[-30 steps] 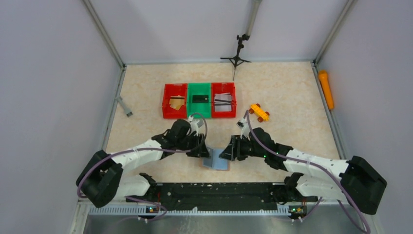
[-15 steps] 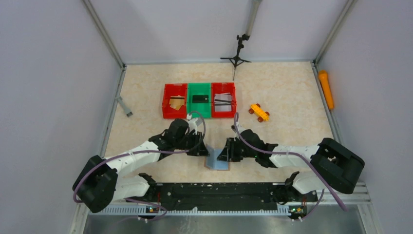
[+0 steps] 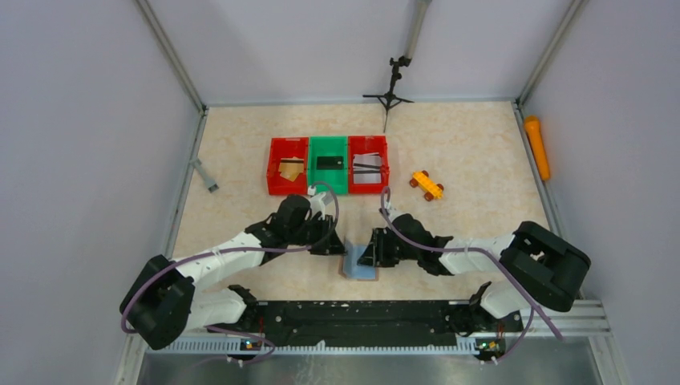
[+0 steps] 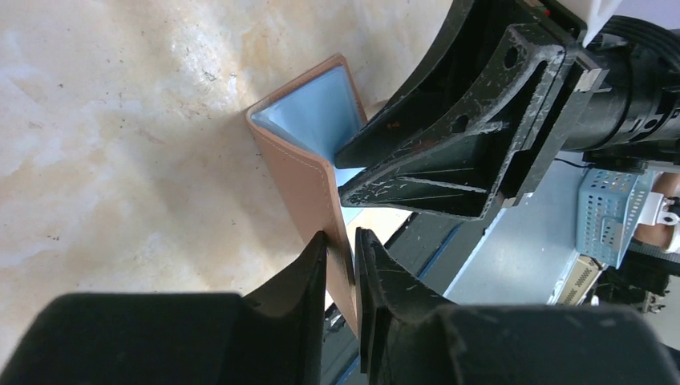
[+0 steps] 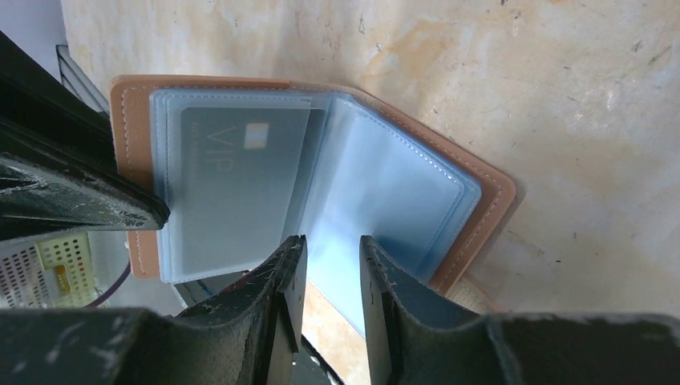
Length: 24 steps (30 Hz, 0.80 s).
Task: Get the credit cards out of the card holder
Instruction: Remove the credit card from the card holder.
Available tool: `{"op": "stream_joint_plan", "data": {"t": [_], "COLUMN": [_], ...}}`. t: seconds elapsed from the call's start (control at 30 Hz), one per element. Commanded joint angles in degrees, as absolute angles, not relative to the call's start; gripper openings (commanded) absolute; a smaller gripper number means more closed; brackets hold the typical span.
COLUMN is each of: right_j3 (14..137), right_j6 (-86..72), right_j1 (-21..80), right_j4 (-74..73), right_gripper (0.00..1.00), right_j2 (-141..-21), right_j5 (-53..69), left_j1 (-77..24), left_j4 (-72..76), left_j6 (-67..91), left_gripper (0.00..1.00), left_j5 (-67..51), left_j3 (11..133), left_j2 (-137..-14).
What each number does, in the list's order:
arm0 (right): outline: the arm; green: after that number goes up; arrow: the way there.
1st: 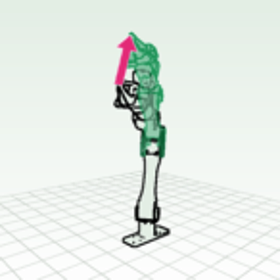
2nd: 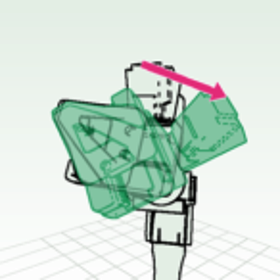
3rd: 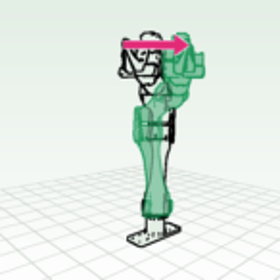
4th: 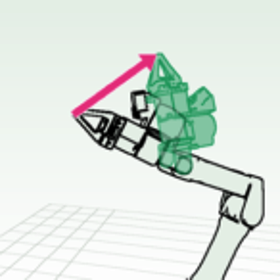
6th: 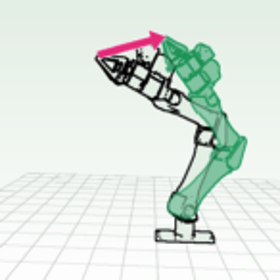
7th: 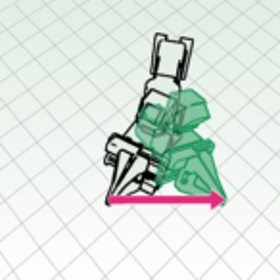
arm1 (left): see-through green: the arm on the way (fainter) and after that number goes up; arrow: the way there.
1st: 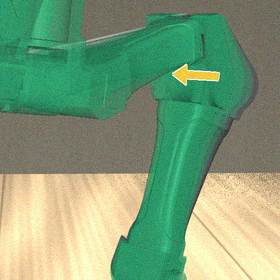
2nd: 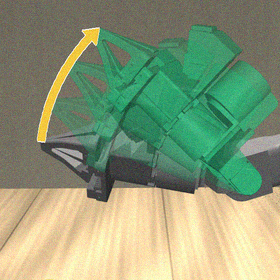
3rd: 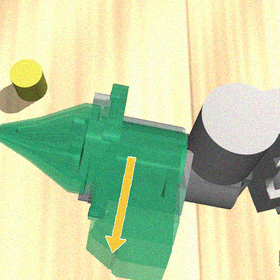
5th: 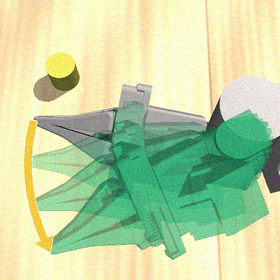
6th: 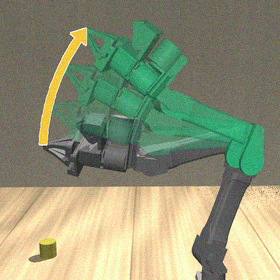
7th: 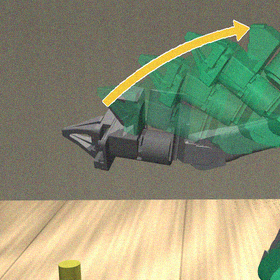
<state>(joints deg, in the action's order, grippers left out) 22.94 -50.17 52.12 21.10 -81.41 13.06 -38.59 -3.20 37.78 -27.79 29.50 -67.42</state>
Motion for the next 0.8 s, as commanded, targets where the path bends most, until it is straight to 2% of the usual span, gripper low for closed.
{"op": "stream_joint_plan", "data": {"t": [0.0,0.07,0.2,0.77], "right_j3": [24.6,24.6,24.4,23.9], "right_j6": [-49.6,-49.4,-49.2,-48.8], "right_j1": [52.9,52.9,52.9,52.9], "right_j4": [23.0,23.0,22.9,23.4], "right_gripper": [0.32,0.28,0.28,0.28], "right_j2": [-82.4,-82.5,-82.4,-83.8], "right_j5": [12.6,12.8,12.9,12.9], "left_j1": [-38.7,-38.7,-38.7,-38.7], "left_j4": [2.1,2.4,2.7,11.8], "left_j6": [39.3,39.4,39.7,44.5], "left_gripper": [0.22,0.21,0.15,0.14], "left_j5": [-29.4,-29.4,-29.4,-34.6], "left_j3": [28.8,28.7,28.7,26.2], "left_j2": [-67.8,-67.9,-68.8,-70.2]}}
